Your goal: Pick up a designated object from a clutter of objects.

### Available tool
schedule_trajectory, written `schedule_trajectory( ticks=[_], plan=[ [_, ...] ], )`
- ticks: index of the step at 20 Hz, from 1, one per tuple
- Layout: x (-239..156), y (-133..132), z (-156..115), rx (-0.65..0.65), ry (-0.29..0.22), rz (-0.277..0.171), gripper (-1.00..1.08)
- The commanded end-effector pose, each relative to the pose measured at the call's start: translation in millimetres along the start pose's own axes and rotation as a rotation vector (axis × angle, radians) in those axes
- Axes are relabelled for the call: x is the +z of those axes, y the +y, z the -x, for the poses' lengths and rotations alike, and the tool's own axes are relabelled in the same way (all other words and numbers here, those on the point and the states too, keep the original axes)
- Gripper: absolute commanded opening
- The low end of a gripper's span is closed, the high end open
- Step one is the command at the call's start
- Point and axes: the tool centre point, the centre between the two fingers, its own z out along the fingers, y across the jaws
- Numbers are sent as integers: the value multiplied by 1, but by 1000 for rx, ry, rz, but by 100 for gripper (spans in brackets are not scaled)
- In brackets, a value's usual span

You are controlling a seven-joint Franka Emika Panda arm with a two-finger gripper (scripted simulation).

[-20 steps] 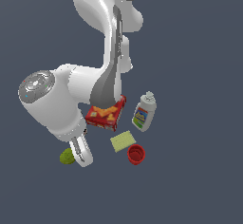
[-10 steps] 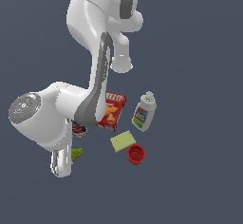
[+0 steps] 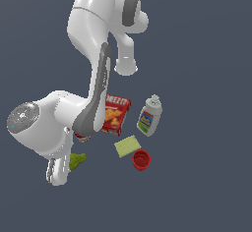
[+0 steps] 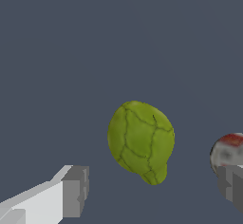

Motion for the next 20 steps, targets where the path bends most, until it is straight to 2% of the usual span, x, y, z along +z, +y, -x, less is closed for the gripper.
schedule_trajectory(
  ticks=[1, 12, 18, 19, 20],
  plan=[
    [0, 0, 0, 0, 0, -1, 100],
    [47, 1, 0, 5, 1, -1, 100],
    [50, -1, -1, 5, 1, -1, 100],
    [50, -1, -1, 5, 1, -1, -100],
    [50, -1, -1, 5, 1, -1, -100]
  ],
)
